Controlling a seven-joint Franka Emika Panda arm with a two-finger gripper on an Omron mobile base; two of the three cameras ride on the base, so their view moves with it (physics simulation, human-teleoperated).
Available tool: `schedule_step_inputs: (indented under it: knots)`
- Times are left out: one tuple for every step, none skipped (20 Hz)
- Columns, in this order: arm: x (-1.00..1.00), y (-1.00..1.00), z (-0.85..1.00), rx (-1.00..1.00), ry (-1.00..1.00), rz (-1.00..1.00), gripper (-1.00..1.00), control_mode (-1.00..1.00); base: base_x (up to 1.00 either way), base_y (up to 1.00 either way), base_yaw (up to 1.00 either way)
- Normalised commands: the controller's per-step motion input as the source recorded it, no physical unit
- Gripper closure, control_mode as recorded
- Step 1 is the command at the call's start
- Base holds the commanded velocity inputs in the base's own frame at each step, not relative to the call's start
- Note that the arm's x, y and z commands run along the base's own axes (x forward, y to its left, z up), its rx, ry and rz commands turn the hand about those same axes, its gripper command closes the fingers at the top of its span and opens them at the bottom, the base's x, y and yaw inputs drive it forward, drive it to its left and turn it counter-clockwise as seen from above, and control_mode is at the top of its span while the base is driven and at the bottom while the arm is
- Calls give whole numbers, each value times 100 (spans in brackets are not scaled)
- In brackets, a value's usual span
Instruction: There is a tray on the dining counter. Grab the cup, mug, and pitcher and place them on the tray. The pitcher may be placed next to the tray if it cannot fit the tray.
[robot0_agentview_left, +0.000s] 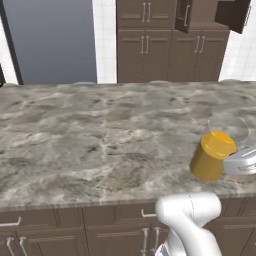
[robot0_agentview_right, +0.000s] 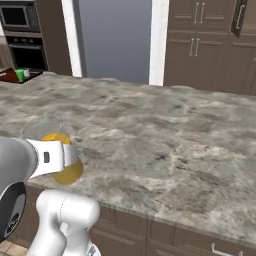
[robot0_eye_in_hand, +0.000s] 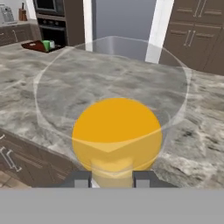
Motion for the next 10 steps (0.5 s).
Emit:
schedule_step_inputs:
  knots:
    - [0, 0, 0, 0, 0, 0, 100, 100, 53, 100, 0]
    - [0, 0, 0, 0, 0, 0, 100, 100, 44, 100, 0]
    - [0, 0, 0, 0, 0, 0, 100, 100, 20, 100, 0]
    - [0, 0, 0, 0, 0, 0, 100, 100, 2, 100, 0]
    - [0, 0, 0, 0, 0, 0, 100, 100, 0, 100, 0]
    - [0, 0, 0, 0, 0, 0, 100, 100, -11, 100, 0]
    - [0, 0, 0, 0, 0, 0, 100, 100, -19, 100, 1]
    - [0, 0, 0, 0, 0, 0, 100, 100, -22, 100, 2]
    - [0, 0, 0, 0, 0, 0, 100, 100, -12, 100, 0]
    - [0, 0, 0, 0, 0, 0, 100, 100, -11, 100, 0]
